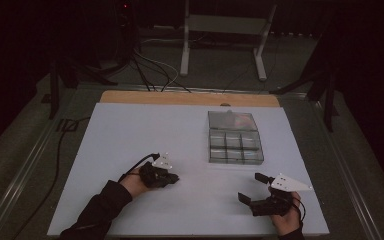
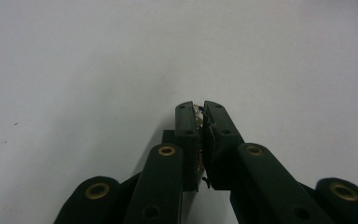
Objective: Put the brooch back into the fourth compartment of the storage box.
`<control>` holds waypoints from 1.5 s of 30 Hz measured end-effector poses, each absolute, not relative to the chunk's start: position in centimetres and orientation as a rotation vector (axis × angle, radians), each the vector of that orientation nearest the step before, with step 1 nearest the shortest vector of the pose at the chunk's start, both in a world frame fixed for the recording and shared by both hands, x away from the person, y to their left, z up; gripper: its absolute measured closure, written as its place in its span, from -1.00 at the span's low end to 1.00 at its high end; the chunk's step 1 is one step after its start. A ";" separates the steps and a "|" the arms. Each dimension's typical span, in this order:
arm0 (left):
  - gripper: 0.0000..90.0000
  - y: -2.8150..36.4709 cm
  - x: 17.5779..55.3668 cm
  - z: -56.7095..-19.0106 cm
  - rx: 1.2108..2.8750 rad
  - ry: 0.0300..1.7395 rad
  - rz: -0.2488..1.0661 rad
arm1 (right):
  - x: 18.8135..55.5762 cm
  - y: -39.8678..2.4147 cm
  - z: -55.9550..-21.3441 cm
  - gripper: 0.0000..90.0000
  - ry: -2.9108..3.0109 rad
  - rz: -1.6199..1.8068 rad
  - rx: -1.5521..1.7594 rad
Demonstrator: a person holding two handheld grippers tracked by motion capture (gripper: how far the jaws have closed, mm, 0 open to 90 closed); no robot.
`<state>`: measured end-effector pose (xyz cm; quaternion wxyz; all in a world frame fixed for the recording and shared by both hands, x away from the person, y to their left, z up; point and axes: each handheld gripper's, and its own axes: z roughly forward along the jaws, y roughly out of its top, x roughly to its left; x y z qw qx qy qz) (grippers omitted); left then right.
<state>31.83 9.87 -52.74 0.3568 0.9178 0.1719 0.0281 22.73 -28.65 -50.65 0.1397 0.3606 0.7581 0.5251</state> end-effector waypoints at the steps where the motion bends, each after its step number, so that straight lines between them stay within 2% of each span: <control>1: 0.94 9.7 31.8 -52.7 2.363 0.449 0.071 | 22.7 -28.7 -50.6 -1.00 2.188 1.522 1.043; 45: 0.95 7.6 33.8 -50.4 2.238 0.449 0.006 | 22.6 -28.8 -50.6 -1.00 2.179 1.525 1.043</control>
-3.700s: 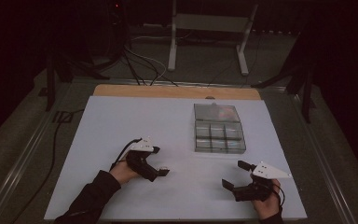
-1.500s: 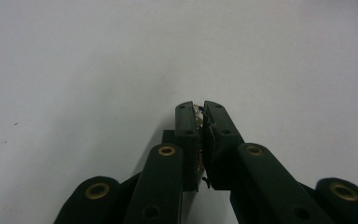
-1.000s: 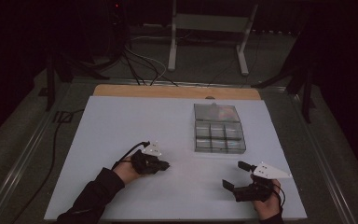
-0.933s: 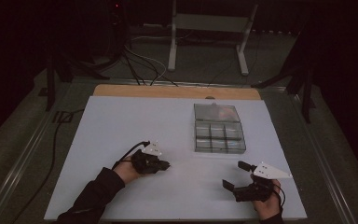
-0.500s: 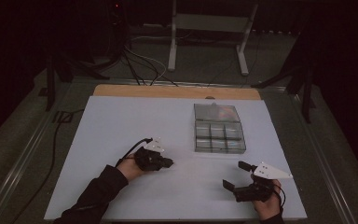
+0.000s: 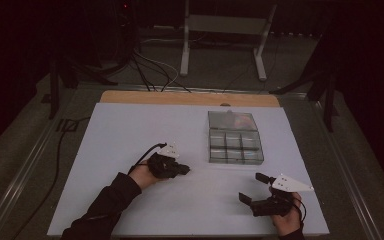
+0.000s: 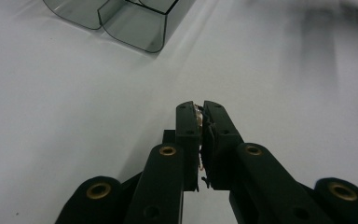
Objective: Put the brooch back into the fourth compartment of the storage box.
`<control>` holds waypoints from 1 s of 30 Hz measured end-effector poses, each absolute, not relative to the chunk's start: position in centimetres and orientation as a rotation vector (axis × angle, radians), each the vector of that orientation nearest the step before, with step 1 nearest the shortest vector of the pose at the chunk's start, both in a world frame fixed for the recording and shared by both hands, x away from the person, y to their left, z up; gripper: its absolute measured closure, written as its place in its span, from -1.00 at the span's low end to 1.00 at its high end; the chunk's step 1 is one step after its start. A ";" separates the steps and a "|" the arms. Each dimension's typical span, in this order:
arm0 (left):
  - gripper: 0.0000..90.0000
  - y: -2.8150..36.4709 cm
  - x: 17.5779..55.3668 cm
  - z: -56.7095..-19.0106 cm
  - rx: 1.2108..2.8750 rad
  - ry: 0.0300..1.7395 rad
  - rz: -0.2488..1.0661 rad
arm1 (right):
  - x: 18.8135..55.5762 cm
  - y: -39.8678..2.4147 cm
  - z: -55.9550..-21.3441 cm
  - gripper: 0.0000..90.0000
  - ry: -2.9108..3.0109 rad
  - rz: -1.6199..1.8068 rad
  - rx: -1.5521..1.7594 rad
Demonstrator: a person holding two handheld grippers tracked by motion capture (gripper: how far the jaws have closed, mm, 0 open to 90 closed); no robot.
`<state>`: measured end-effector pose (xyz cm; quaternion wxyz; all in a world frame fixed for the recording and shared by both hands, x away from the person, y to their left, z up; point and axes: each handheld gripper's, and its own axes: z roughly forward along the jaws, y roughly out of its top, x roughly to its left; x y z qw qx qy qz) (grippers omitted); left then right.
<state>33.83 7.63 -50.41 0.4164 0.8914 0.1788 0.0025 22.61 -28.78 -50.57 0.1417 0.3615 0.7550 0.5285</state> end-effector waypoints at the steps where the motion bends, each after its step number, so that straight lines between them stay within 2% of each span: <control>1: 0.95 7.6 33.9 -50.4 2.238 0.446 0.006 | 22.6 -28.8 -50.6 -1.00 2.179 1.525 1.044; 30: 0.95 4.1 36.1 -48.4 2.167 0.419 -0.006 | 22.6 -28.8 -50.7 -1.00 2.183 1.521 1.052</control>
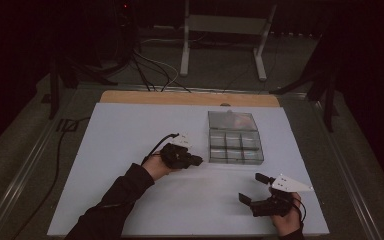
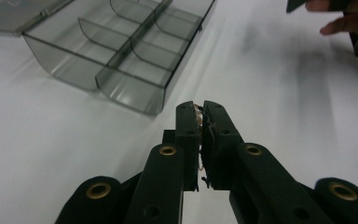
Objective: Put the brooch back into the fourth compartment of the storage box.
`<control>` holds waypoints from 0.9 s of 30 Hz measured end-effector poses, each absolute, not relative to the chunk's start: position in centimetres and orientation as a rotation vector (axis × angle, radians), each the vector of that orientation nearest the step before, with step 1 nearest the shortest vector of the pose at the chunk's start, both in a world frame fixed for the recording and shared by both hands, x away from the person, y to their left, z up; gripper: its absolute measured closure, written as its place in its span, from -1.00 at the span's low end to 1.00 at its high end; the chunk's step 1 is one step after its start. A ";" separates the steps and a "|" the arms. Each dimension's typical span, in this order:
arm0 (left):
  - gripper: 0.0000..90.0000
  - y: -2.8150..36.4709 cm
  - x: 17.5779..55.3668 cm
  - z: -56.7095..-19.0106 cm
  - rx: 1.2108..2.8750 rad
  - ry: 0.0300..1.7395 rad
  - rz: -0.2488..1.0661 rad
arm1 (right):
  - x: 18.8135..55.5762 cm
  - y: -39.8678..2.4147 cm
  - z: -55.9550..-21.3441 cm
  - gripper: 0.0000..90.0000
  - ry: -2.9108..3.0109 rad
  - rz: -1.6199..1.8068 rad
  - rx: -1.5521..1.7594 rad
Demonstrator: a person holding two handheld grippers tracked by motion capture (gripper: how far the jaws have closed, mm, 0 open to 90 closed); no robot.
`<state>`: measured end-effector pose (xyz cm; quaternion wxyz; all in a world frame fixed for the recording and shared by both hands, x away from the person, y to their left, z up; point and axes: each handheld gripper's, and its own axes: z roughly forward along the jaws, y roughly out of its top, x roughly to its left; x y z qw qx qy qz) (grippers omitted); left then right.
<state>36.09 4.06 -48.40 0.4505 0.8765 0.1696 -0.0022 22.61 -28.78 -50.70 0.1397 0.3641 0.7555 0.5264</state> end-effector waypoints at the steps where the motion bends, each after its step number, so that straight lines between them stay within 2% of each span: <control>1: 0.95 3.9 36.2 -48.3 2.159 0.420 -0.016 | 22.6 -28.8 -50.7 -1.00 2.183 1.521 1.054; 27: 0.94 0.2 39.6 -48.3 2.107 0.481 -0.045 | 22.6 -28.9 -50.7 -1.00 2.183 1.527 1.050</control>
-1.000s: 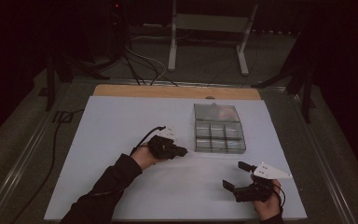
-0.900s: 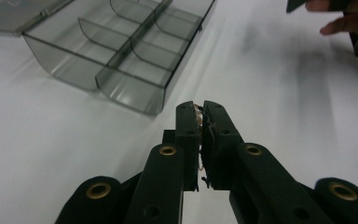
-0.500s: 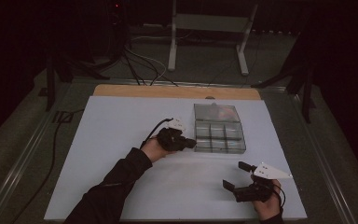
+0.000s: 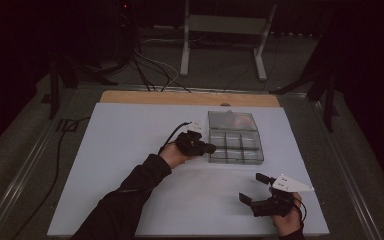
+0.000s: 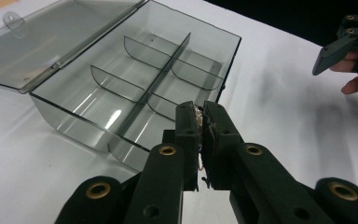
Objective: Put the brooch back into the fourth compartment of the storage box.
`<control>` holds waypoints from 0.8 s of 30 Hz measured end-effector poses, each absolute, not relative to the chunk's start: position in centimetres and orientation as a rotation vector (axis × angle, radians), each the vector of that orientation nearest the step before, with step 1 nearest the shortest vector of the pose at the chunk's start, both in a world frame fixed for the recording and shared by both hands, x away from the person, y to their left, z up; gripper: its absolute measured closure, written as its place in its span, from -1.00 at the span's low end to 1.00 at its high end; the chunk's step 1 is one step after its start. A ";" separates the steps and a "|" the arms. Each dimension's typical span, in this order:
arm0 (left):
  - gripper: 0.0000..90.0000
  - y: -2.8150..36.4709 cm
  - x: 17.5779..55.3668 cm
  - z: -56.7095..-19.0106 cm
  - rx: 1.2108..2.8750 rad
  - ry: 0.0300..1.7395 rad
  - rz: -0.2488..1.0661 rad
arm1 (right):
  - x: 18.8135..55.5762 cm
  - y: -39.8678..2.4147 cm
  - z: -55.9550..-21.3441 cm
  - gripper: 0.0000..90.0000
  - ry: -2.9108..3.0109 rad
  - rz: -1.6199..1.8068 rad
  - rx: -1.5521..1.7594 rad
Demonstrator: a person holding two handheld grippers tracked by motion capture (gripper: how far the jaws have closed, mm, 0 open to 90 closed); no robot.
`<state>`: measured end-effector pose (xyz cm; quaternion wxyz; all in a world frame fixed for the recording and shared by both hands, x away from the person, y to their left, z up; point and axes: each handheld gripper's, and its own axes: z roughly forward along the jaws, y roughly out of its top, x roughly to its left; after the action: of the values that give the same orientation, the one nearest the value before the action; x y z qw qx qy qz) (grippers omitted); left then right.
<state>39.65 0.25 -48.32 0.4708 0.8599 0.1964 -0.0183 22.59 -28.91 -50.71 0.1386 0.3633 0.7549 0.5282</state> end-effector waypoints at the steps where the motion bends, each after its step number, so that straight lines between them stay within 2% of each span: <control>1: 0.94 0.1 39.8 -48.4 2.107 0.485 -0.047 | 22.6 -28.9 -50.7 -1.00 2.182 1.528 1.053; 24: 0.94 -2.4 40.7 -49.7 2.095 0.519 -0.044 | 22.5 -28.9 -50.7 -1.00 2.184 1.534 1.049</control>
<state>40.73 -2.41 -49.67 0.4720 0.8556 0.2120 -0.0179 22.54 -28.95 -50.66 0.1367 0.3624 0.7544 0.5299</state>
